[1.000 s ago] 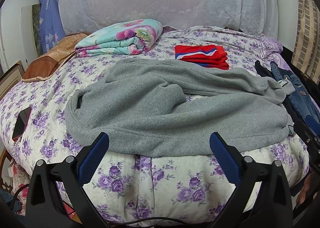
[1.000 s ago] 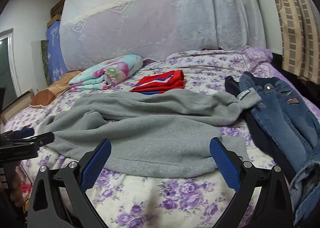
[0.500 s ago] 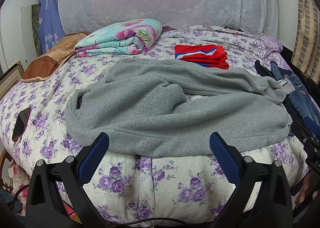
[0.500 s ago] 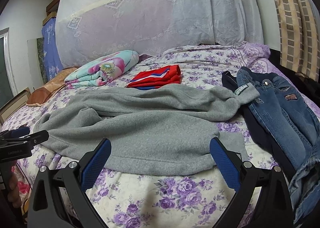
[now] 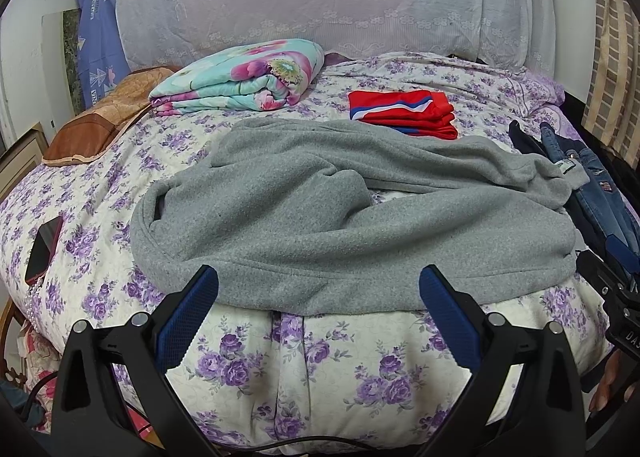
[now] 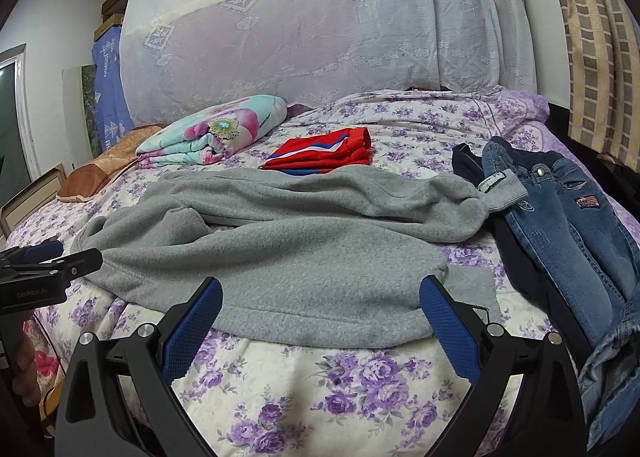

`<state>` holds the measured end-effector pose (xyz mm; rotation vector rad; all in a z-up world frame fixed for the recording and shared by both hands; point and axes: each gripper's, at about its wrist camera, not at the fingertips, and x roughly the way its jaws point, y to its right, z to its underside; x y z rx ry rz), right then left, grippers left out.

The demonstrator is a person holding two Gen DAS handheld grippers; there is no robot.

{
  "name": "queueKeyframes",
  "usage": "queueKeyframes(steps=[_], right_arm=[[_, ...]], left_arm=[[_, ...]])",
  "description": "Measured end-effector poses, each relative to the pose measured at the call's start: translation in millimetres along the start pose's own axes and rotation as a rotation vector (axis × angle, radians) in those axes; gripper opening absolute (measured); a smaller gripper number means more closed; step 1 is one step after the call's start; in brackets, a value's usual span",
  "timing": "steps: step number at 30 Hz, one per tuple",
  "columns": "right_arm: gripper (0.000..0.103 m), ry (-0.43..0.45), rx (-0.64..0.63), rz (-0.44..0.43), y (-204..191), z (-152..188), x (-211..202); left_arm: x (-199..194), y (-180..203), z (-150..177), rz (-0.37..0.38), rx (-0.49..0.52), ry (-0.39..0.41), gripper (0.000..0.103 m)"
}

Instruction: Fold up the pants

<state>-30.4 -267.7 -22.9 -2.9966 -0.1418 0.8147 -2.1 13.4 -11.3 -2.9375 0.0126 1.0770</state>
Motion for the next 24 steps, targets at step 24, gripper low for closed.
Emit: queueKeyframes(steps=[24], right_arm=[[0.099, -0.191, 0.205, 0.086, 102.5, 32.5, 22.7]], left_arm=[[47.4, -143.5, 20.2, -0.168, -0.259, -0.177, 0.098]])
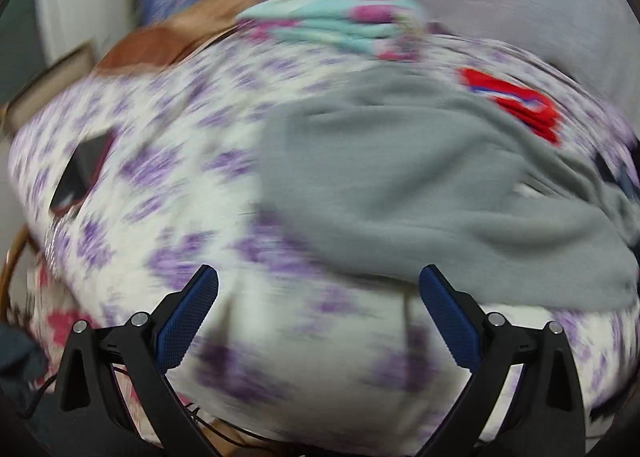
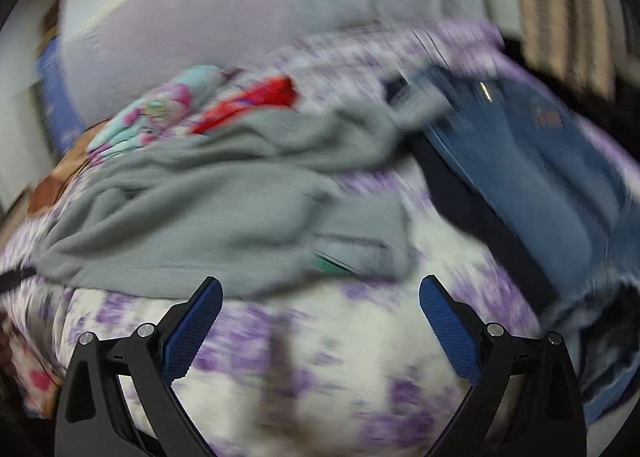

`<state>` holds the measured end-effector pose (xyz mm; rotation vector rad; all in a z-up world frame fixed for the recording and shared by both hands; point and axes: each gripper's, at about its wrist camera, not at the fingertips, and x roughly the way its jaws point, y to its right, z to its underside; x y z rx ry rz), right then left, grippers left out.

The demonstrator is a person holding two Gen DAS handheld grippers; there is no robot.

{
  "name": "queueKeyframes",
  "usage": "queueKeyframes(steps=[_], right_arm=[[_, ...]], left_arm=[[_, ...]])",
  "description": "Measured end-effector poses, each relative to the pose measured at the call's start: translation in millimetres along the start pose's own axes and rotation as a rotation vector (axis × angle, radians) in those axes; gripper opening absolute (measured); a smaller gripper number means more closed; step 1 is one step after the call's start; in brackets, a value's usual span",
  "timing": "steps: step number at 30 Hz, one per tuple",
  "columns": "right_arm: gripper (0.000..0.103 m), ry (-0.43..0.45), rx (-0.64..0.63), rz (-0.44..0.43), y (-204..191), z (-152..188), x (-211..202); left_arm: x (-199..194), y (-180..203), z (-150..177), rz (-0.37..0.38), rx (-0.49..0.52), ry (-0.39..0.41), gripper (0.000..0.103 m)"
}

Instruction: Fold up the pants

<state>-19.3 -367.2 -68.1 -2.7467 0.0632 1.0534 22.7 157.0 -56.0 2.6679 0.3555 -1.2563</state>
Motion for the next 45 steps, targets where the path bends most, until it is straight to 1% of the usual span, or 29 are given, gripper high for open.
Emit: queueKeyframes(steps=[2, 4, 5, 8, 11, 13, 14, 15, 16, 17, 19, 20, 22, 24, 26, 27, 29, 31, 32, 33, 34, 35, 36, 37, 38, 39, 40, 42, 45], right_arm=[[0.099, -0.031, 0.073, -0.032, 16.6, -1.4, 9.7], [0.099, -0.032, 0.113, -0.058, 23.0, -4.2, 16.5], [0.099, -0.041, 0.133, -0.071, 25.2, -6.6, 22.6], [0.100, -0.067, 0.176, -0.097, 24.7, -13.5, 41.2], [0.099, -0.075, 0.181, -0.106, 20.9, -20.4, 56.1], [0.097, -0.084, 0.185, -0.131, 18.7, -23.0, 61.9], [0.091, -0.085, 0.176, -0.126, 17.6, -24.9, 64.8], [0.084, -0.081, 0.159, -0.123, 15.9, -24.6, 66.3], [0.073, -0.081, 0.148, -0.127, 15.9, -25.3, 68.2], [0.050, -0.085, 0.138, -0.162, 15.3, -24.9, 70.6], [0.033, -0.112, 0.133, -0.275, 13.8, -24.2, 73.9], [0.028, -0.109, 0.118, -0.277, 12.0, -24.2, 71.7], [0.027, -0.088, 0.078, -0.282, 8.1, -24.2, 59.8], [0.026, -0.043, 0.060, -0.271, 9.9, -25.8, 37.9], [0.026, 0.024, 0.055, -0.247, 18.3, -29.3, 9.3], [0.026, 0.056, 0.066, -0.229, 25.4, -30.6, -4.4], [0.026, 0.086, 0.078, -0.185, 38.4, -32.5, -21.1], [0.026, 0.074, 0.091, -0.158, 51.0, -33.9, -23.8], [0.026, 0.048, 0.095, -0.151, 53.9, -31.6, -19.7], [0.026, 0.028, 0.091, -0.145, 54.4, -28.9, -15.8], [0.026, 0.008, 0.082, -0.134, 51.9, -25.7, -11.1], [0.026, -0.002, 0.077, -0.132, 50.6, -25.0, -7.4], [0.026, -0.004, 0.077, -0.132, 52.8, -21.6, -7.1], [0.026, -0.006, 0.080, -0.133, 53.1, -21.3, -5.9], [0.026, -0.004, 0.086, -0.135, 52.4, -22.4, -4.2], [0.026, -0.002, 0.087, -0.135, 51.0, -24.5, -1.9], [0.026, -0.001, 0.087, -0.135, 51.3, -25.2, -1.9], [0.026, 0.000, 0.083, -0.130, 50.1, -25.3, -1.7], [0.026, 0.002, 0.084, -0.130, 48.9, -25.8, -1.4]], left_arm=[[7.7, -16.7, -4.7, -0.018, -0.037, -0.009, 0.098], [19.2, -29.4, -10.3, 0.021, -0.088, -0.039, 0.098], [24.2, -30.1, -11.9, 0.041, -0.101, -0.052, 0.098], [35.2, -27.1, -15.7, 0.041, -0.110, -0.078, 0.098], [29.6, -31.6, -15.9, 0.043, -0.120, -0.056, 0.098], [24.6, -40.9, -15.7, 0.020, -0.140, -0.032, 0.098], [25.0, -47.1, -18.2, 0.015, -0.165, -0.024, 0.098], [24.2, -56.2, -19.3, 0.026, -0.206, -0.019, 0.098], [24.9, -63.5, -21.3, 0.047, -0.245, -0.018, 0.098], [27.5, -66.1, -24.2, 0.060, -0.262, -0.024, 0.098], [38.2, -63.2, -34.9, 0.074, -0.255, -0.060, 0.098], [46.2, -60.2, -44.8, 0.061, -0.235, -0.065, 0.098], [56.3, -62.2, -58.9, 0.007, -0.234, -0.054, 0.098], [71.3, -66.5, -76.2, -0.013, -0.254, -0.068, 0.098], [86.4, -61.0, -88.5, 0.012, -0.254, -0.117, 0.098], [89.8, -56.9, -91.2, 0.025, -0.250, -0.125, 0.098], [95.8, -46.0, -93.1, 0.034, -0.220, -0.135, 0.099], [109.2, -30.1, -92.6, 0.038, -0.177, -0.165, 0.099], [116.2, -23.9, -91.4, 0.020, -0.166, -0.182, 0.099], [119.2, -18.6, -88.9, -0.014, -0.162, -0.172, 0.099], [118.9, -15.5, -87.8, -0.029, -0.163, -0.154, 0.099], [118.5, -13.2, -87.0, -0.039, -0.163, -0.145, 0.099], [117.1, -11.3, -87.3, -0.032, -0.157, -0.134, 0.098], [114.2, -11.4, -87.6, 0.002, -0.153, -0.117, 0.082], [111.4, -12.4, -87.4, 0.056, -0.154, -0.102, 0.067], [106.2, -13.8, -87.6, 0.120, -0.160, -0.100, 0.042], [101.9, -14.0, -87.7, 0.164, -0.165, -0.096, 0.026], [89.9, -12.1, -87.9, 0.193, -0.164, -0.061, 0.022], [73.0, -17.4, -90.2, 0.228, -0.190, -0.016, 0.020]])
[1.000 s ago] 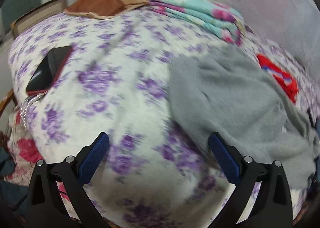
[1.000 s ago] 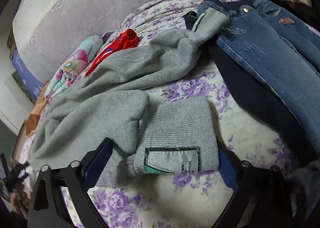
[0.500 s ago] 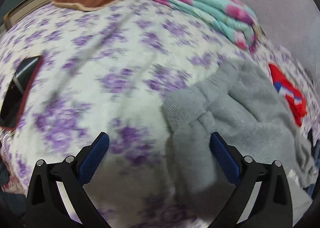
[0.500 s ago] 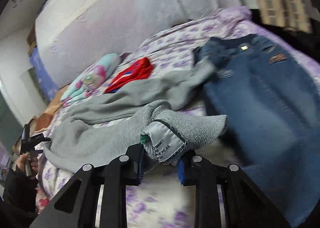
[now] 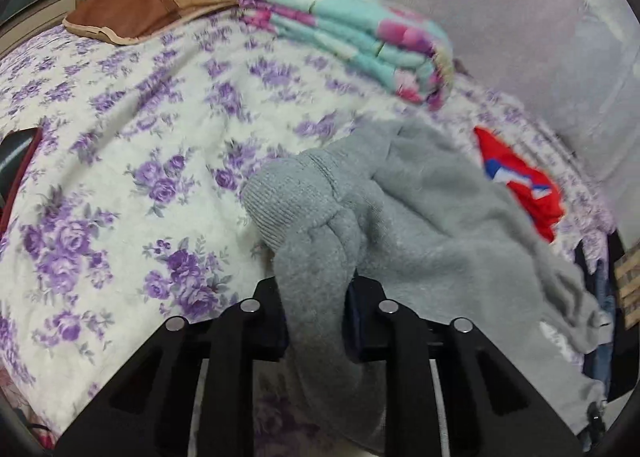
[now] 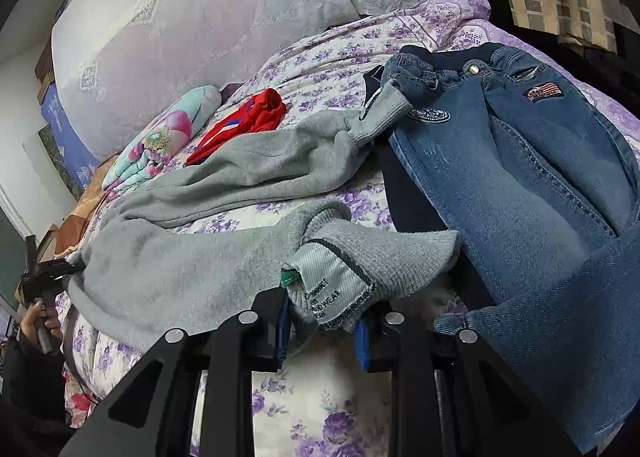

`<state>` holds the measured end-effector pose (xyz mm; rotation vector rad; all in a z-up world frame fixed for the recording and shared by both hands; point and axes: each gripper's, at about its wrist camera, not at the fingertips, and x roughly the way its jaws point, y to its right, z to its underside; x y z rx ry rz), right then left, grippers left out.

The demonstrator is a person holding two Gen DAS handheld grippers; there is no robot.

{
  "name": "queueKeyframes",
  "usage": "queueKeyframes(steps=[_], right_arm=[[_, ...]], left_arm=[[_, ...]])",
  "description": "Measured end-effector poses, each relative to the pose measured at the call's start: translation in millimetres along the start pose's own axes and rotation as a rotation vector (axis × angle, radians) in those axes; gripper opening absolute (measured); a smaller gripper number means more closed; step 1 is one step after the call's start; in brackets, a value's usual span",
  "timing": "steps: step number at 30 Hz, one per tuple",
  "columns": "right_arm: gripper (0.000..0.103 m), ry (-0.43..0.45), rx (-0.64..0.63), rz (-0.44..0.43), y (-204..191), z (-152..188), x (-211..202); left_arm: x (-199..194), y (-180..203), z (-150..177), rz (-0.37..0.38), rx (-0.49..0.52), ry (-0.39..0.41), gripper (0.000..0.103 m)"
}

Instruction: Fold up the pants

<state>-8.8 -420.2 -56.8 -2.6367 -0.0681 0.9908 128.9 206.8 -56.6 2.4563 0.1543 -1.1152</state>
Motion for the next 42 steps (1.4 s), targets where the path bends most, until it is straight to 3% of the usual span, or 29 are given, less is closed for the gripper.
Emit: queueKeyframes(steps=[5, 9, 11, 13, 15, 16, 18, 20, 23, 25, 28, 31, 34, 36, 37, 38, 40, 42], right_arm=[[0.026, 0.019, -0.027, -0.010, -7.7, -7.4, -10.3], [0.029, -0.065, -0.097, 0.000, -20.5, -6.1, -22.9], [0.039, -0.180, -0.163, 0.060, -20.8, 3.4, -13.6], [0.047, -0.270, -0.162, 0.099, -8.3, 15.4, -0.3], [0.051, -0.246, -0.113, 0.070, 0.6, 12.6, -8.5], [0.062, -0.212, -0.104, 0.054, 0.8, 6.7, -17.4], [0.071, -0.064, -0.119, 0.082, -4.2, -14.3, -45.4], [0.091, 0.045, -0.126, 0.136, -6.6, -35.3, -64.9], [0.091, 0.134, -0.120, 0.158, -9.2, -72.3, -76.3], [0.095, 0.149, -0.133, 0.146, -13.2, -99.2, -67.1], [0.097, 0.113, -0.181, 0.186, -21.1, -135.2, -21.1], [0.097, 0.021, -0.190, 0.289, -20.4, -160.4, 52.7], [0.097, -0.056, -0.185, 0.337, -15.8, -170.1, 107.2], [0.077, -0.108, -0.184, 0.348, -13.4, -169.3, 131.9], [0.038, -0.153, -0.185, 0.328, -13.4, -165.4, 143.9], [0.009, -0.177, -0.201, 0.334, -15.6, -163.1, 149.9], [0.009, -0.190, -0.265, 0.311, -22.7, -156.5, 154.7], [0.009, -0.175, -0.337, 0.333, -30.2, -150.5, 152.1]], left_arm=[[-55.2, -12.8, 9.0, 0.016, -0.041, 0.092, 0.020], [-86.3, -32.0, 35.4, -0.030, -0.044, 0.110, 0.023], [-74.4, -41.9, 49.3, -0.135, -0.002, 0.047, 0.040], [-57.4, -56.4, 58.9, -0.170, -0.005, -0.034, 0.065], [-62.5, -67.3, 62.8, -0.148, -0.019, -0.046, 0.068], [-71.3, -67.3, 60.4, -0.154, -0.010, -0.026, 0.073], [-96.7, -62.3, 49.2, -0.177, 0.009, 0.046, 0.078], [-124.1, -53.5, 29.3, -0.209, 0.034, 0.137, 0.083], [-143.3, -45.6, -1.7, -0.220, 0.038, 0.230, 0.089], [-135.3, -33.2, -27.5, -0.186, 0.064, 0.223, 0.091], [-85.2, -7.0, -58.9, -0.146, 0.120, 0.117, 0.091], [-25.2, 11.3, -76.1, -0.140, 0.126, 0.010, 0.091], [41.0, 20.9, -90.6, -0.152, 0.124, -0.121, 0.091], [76.1, 21.5, -88.4, -0.144, 0.101, -0.200, 0.091], [89.0, 24.8, -85.4, -0.124, 0.102, -0.241, 0.090], [93.8, 28.7, -82.6, -0.105, 0.107, -0.261, 0.090], [98.9, 43.2, -68.2, -0.064, 0.182, -0.291, 0.086], [101.4, 50.3, -55.6, -0.081, 0.243, -0.306, 0.076]])
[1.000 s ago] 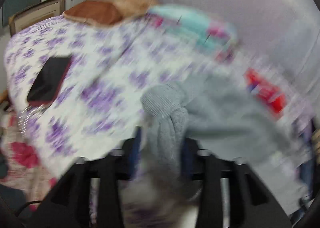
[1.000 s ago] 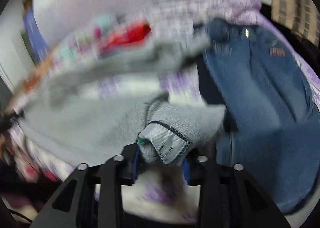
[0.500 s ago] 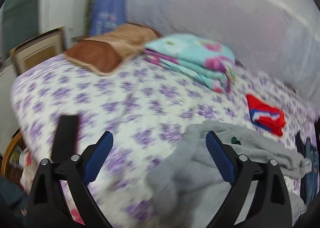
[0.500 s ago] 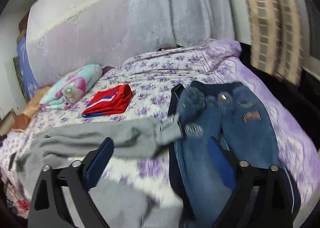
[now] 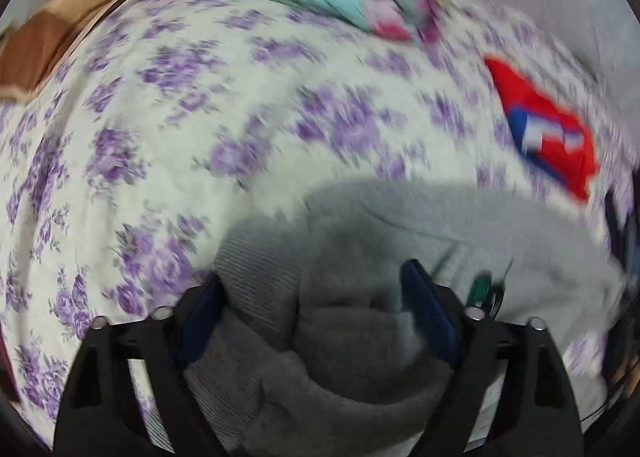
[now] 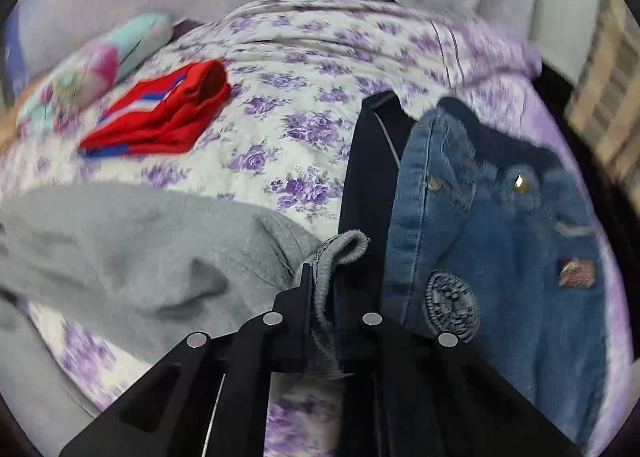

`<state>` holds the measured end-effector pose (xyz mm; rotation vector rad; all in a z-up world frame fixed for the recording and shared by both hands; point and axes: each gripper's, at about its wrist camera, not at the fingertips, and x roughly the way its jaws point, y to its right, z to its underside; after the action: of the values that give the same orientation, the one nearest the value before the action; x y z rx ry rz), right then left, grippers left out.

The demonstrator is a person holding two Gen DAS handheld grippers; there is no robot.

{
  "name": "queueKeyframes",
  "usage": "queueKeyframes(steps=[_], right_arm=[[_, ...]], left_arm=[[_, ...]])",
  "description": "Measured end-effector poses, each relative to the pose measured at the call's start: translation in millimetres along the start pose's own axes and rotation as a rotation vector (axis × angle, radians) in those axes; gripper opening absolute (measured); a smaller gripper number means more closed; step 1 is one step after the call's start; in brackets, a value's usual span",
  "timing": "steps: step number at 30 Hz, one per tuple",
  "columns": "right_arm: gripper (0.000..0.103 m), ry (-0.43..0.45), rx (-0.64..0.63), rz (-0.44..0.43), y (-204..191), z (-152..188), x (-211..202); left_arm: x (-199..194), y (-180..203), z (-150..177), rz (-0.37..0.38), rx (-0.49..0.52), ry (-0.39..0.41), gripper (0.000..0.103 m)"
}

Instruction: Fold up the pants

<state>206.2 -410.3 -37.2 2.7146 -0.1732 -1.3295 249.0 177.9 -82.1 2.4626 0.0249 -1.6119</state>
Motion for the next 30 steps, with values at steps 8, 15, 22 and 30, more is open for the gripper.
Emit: queueKeyframes(steps=[8, 15, 22, 30], right_arm=[[0.009, 0.065, 0.019, 0.018, 12.3, -3.4, -11.6], [0.009, 0.220, 0.085, -0.059, 17.0, -31.8, -42.5], [0.015, -0.086, 0.120, -0.019, 2.0, -54.2, 52.3], [0.083, 0.129, 0.160, 0.047, 13.8, -40.3, -8.7]], left_arm=[[-18.6, -16.2, 0.3, 0.068, -0.089, 0.091, 0.034], [-91.6, -31.4, -7.7, 0.092, -0.198, 0.357, 0.032], [-36.9, -55.9, -37.2, -0.039, -0.209, 0.275, 0.047], [-44.8, -45.1, -37.6, -0.076, -0.172, 0.287, 0.074]])
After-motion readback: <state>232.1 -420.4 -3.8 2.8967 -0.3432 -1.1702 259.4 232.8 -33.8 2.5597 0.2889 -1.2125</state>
